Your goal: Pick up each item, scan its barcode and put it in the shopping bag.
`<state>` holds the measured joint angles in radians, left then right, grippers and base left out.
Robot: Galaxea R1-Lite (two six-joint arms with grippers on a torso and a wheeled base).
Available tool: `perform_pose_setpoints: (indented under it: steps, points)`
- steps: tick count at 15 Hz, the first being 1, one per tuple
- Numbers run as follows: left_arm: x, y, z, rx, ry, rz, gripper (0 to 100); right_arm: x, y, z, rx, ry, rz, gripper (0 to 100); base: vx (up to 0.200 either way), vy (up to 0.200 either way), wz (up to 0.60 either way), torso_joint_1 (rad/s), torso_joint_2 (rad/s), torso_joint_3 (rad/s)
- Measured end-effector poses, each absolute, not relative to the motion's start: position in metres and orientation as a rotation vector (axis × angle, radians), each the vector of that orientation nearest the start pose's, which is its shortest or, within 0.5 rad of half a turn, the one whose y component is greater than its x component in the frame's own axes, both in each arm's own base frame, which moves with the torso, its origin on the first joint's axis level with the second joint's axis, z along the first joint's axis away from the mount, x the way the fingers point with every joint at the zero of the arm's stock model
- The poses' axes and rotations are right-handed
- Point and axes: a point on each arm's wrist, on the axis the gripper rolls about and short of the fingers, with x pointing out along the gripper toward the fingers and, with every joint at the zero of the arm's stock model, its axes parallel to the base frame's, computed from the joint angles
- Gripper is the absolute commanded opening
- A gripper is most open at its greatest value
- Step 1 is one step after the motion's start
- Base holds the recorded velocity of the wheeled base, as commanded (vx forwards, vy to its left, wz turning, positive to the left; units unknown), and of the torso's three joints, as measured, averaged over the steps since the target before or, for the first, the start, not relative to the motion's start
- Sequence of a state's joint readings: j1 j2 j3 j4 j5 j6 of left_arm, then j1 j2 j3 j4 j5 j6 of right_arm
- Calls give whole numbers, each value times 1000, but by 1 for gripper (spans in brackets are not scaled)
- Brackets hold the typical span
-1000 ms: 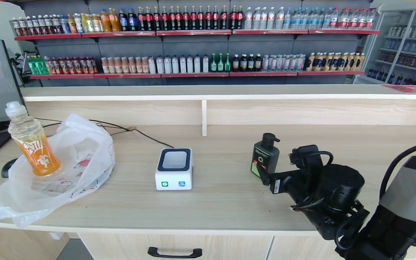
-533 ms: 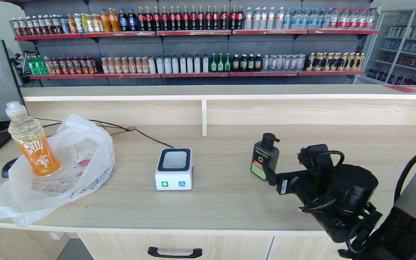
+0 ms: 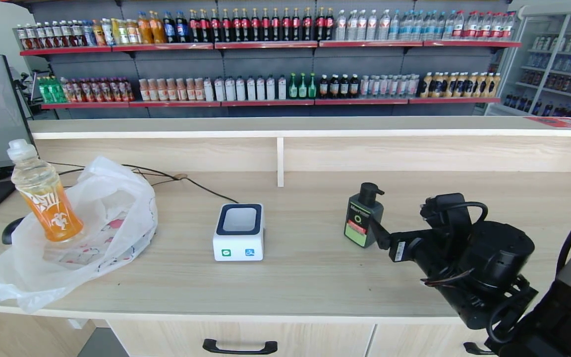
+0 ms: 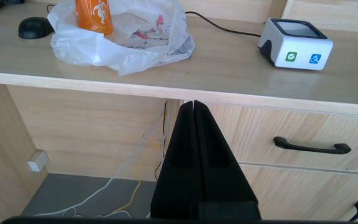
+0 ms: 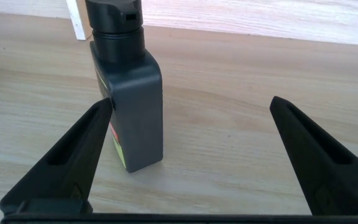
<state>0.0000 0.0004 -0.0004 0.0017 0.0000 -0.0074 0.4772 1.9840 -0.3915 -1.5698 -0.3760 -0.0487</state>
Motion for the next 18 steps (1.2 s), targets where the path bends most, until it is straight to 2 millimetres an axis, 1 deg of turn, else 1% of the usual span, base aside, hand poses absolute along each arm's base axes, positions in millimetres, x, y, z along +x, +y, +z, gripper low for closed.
perform_pose_setpoints:
  steps: [2, 8, 18]
  points:
    - [-23, 0, 75, -7, 2, 0, 0, 266, 122, 97, -58, 19, 84, 100, 0, 0, 0, 0, 0, 0]
    - [-23, 0, 76, -7, 1, 0, 0, 267, 118, 97, -57, 17, 69, 100, 0, 0, 0, 0, 0, 0]
    - [-23, 0, 76, -7, 1, 0, 0, 275, 106, 97, -56, 14, 20, 100, 0, 0, 0, 0, 0, 0]
